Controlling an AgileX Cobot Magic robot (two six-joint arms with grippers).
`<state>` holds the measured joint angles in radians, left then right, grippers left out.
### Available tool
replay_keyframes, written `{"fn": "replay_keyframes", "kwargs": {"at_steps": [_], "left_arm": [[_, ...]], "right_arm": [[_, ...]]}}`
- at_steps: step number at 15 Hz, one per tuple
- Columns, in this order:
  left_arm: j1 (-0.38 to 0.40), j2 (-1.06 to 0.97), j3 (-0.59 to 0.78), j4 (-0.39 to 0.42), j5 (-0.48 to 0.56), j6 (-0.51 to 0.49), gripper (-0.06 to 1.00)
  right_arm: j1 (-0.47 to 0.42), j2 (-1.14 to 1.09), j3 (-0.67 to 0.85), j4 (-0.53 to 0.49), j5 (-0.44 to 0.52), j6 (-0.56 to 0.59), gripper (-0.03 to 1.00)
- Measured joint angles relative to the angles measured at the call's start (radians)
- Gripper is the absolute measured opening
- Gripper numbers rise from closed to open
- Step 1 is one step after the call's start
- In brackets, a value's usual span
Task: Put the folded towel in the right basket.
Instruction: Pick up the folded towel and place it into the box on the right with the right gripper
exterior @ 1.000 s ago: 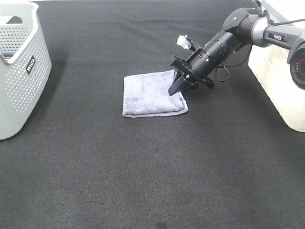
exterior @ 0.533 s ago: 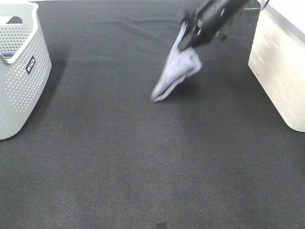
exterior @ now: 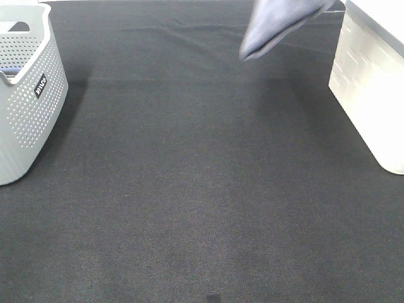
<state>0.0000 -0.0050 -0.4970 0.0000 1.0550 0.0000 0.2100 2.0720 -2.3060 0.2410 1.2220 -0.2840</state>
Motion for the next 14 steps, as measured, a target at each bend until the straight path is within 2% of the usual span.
{"fn": "replay_keyframes", "kwargs": {"at_steps": [1,2,8,10,13,14], "left_arm": [[0.0,0.0,0.0,0.0,0.0,0.0,0.97],[0.0,0.0,0.0,0.0,0.0,0.0,0.97],[0.0,0.0,0.0,0.0,0.0,0.0,0.97],[0.0,0.0,0.0,0.0,0.0,0.0,0.97],[0.0,0.0,0.0,0.0,0.0,0.0,0.97],[0.0,0.0,0.0,0.0,0.0,0.0,0.97]], "right_arm": [[-0.016,-0.047,0.0,-0.077,0.001,0.027,0.06],[-0.042,-0.068,0.0,-0.091,0.001,0.046,0.06],[-0.358,-0.108,0.0,-0.097,0.001,0.122,0.06],[-0.403,-0.102,0.007,-0.097,0.003,0.123,0.06],[-0.416,-0.051,0.036,-0.075,0.003,0.148,0.07],[-0.416,-0.028,0.048,-0.066,0.002,0.149,0.11]]}}
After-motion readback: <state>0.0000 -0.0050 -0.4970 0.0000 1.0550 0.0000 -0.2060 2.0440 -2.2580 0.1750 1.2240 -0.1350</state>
